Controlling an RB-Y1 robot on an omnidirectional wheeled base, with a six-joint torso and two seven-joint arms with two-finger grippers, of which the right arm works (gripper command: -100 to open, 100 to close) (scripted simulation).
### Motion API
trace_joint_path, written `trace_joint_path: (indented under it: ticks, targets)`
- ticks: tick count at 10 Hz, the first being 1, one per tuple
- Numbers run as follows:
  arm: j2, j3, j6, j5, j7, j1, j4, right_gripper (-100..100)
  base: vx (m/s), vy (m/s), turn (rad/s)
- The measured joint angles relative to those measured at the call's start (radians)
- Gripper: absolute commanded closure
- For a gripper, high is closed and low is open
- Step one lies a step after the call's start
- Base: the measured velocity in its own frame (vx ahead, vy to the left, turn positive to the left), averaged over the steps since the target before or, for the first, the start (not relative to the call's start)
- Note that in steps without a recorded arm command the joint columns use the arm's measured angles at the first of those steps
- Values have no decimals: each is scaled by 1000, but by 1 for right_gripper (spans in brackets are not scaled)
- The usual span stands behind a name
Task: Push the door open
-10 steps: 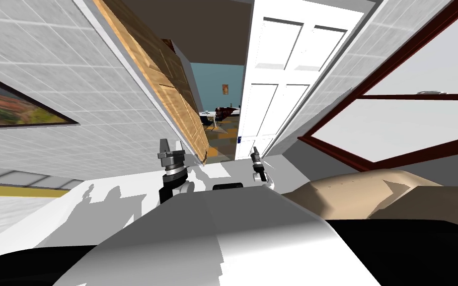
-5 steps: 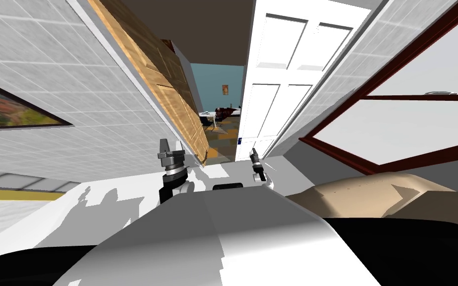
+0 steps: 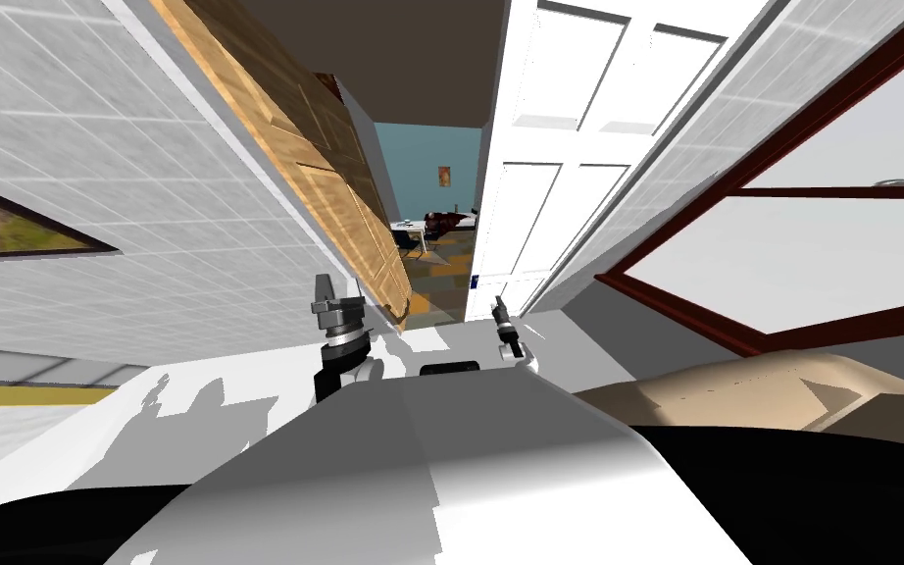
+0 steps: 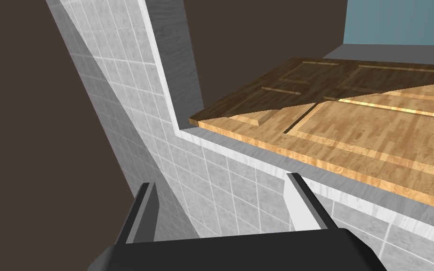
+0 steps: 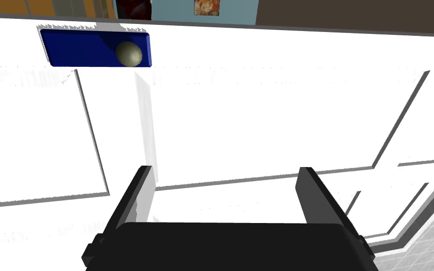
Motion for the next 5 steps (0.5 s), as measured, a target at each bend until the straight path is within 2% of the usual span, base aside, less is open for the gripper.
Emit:
trace_joint_path:
  ticks: [1,2,3,5]
  targets:
    - [3,-3,-11,6,0,-18,44,-100,105,7,-1]
    - [-1,-5,-20,11,-4,-30,79,-100,118,-1,-5]
    - [-7,-9,-28,19,-12,-55,131,-100,181,-12,-3]
    - [-9,-10,-26,38,-29,-71,187,-100,148,15,-1]
